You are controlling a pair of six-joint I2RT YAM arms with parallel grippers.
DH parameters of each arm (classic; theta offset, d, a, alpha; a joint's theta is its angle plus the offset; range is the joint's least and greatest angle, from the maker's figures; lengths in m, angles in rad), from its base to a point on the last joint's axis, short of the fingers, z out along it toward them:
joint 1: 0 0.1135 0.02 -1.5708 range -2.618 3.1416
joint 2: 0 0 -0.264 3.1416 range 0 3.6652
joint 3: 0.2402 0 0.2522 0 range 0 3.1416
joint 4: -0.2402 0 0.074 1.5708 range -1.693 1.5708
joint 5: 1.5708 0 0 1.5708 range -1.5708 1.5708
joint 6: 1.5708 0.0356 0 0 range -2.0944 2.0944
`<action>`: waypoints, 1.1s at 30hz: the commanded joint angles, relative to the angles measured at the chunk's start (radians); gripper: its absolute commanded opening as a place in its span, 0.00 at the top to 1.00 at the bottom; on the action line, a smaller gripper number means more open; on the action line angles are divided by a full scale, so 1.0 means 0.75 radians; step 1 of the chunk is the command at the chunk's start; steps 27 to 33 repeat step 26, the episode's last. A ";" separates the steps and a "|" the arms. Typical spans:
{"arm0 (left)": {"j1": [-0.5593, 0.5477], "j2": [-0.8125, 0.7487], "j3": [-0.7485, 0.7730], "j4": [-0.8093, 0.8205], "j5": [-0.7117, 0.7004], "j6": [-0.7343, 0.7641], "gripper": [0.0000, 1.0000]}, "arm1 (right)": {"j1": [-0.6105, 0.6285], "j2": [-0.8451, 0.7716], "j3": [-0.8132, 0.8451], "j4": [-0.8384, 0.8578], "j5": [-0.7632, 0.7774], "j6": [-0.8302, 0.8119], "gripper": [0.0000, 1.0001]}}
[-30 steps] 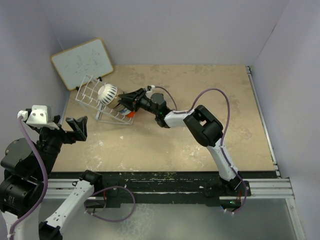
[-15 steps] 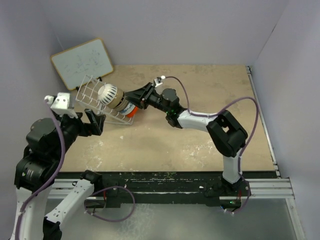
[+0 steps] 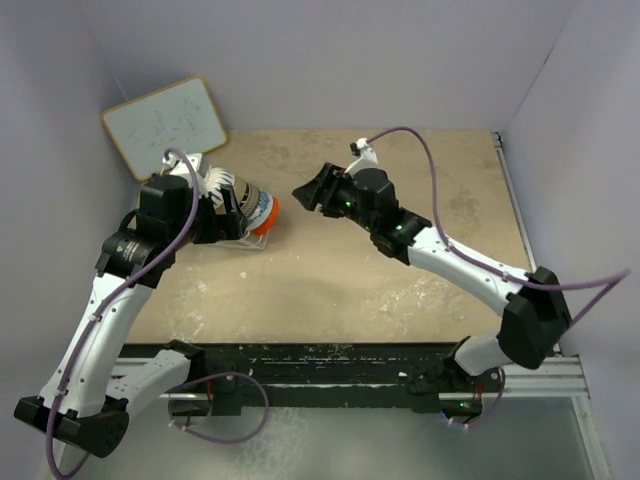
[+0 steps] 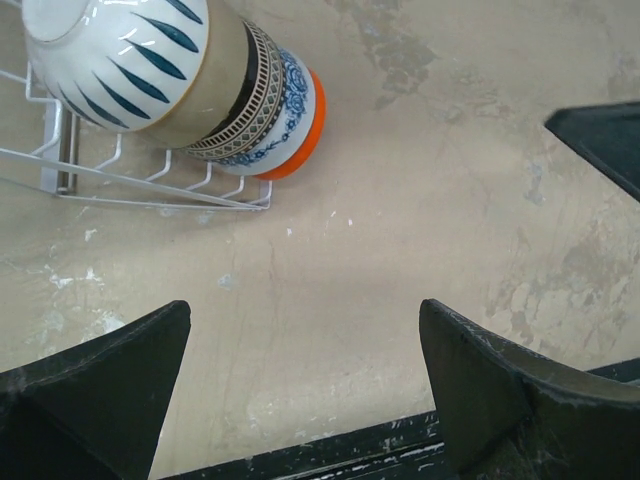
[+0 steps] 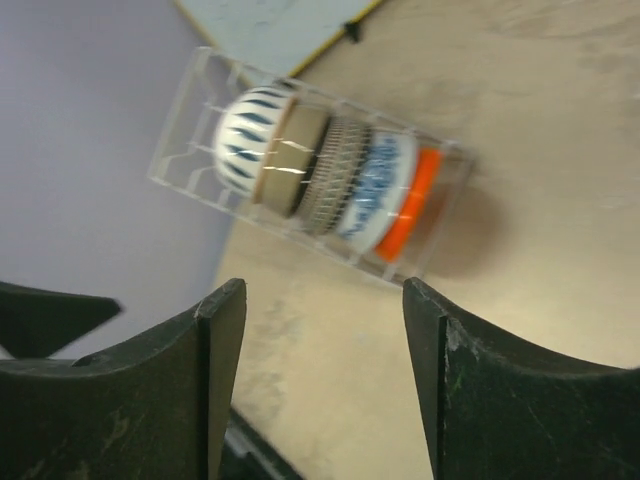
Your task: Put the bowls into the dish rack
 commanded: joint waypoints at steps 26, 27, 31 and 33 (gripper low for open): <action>-0.008 -0.041 0.028 0.044 -0.255 -0.160 0.01 | -0.007 -0.519 -0.163 -0.477 0.608 -0.358 0.00; -0.008 -0.041 0.028 0.044 -0.255 -0.160 0.01 | -0.007 -0.519 -0.163 -0.477 0.608 -0.358 0.00; -0.008 -0.041 0.028 0.044 -0.255 -0.160 0.01 | -0.007 -0.519 -0.163 -0.477 0.608 -0.358 0.00; -0.008 -0.041 0.028 0.044 -0.255 -0.160 0.01 | -0.007 -0.519 -0.163 -0.477 0.608 -0.358 0.00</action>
